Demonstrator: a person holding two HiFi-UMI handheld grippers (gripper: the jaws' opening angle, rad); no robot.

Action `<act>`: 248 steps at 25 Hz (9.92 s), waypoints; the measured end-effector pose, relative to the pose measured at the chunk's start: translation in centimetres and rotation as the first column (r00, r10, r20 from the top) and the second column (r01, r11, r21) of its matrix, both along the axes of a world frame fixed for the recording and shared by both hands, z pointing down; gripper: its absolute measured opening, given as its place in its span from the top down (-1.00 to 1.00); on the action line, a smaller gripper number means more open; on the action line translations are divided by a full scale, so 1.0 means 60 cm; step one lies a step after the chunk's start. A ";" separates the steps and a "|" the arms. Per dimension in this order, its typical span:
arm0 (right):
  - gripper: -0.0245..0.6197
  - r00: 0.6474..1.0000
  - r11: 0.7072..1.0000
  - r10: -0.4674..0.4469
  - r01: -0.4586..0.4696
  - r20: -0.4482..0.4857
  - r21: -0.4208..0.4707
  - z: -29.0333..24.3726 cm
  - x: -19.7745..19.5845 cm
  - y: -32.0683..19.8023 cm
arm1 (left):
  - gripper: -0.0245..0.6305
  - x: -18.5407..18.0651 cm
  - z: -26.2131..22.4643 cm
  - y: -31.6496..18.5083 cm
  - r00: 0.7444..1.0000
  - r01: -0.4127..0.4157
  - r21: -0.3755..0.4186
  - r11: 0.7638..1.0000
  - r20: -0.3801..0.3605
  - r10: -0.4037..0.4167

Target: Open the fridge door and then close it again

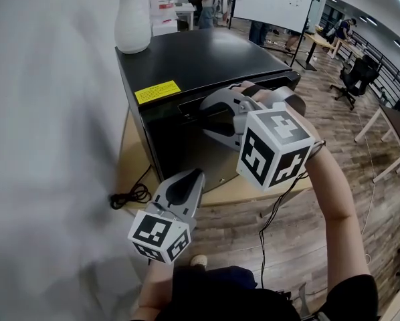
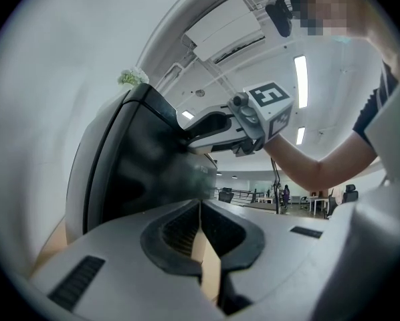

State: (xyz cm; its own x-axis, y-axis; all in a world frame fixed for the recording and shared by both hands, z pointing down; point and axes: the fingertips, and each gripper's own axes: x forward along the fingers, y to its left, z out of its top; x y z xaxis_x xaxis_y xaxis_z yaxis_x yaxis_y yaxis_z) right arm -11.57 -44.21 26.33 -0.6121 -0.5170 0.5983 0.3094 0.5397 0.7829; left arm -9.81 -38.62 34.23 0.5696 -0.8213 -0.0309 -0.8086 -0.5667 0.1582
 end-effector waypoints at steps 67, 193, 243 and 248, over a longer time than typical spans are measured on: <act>0.61 0.993 0.994 0.014 -0.001 -0.115 0.111 0.014 0.266 0.205 | 0.90 0.246 0.031 0.389 0.999 0.003 -0.077 0.997 0.041 0.001; 0.72 0.993 0.971 0.060 -0.035 -0.100 0.235 0.007 0.073 0.081 | 0.90 0.045 0.065 0.342 0.987 0.158 -0.162 0.974 0.023 -0.156; 0.63 0.781 0.932 0.339 -0.357 0.525 -0.071 -0.049 0.154 0.099 | 0.90 -0.005 0.036 0.214 0.991 0.113 -0.081 0.990 0.079 -0.107; 0.67 0.591 0.913 0.406 -0.297 0.697 -0.280 -0.064 0.208 0.177 | 0.90 0.020 0.018 0.227 0.993 0.098 -0.060 0.993 0.075 -0.094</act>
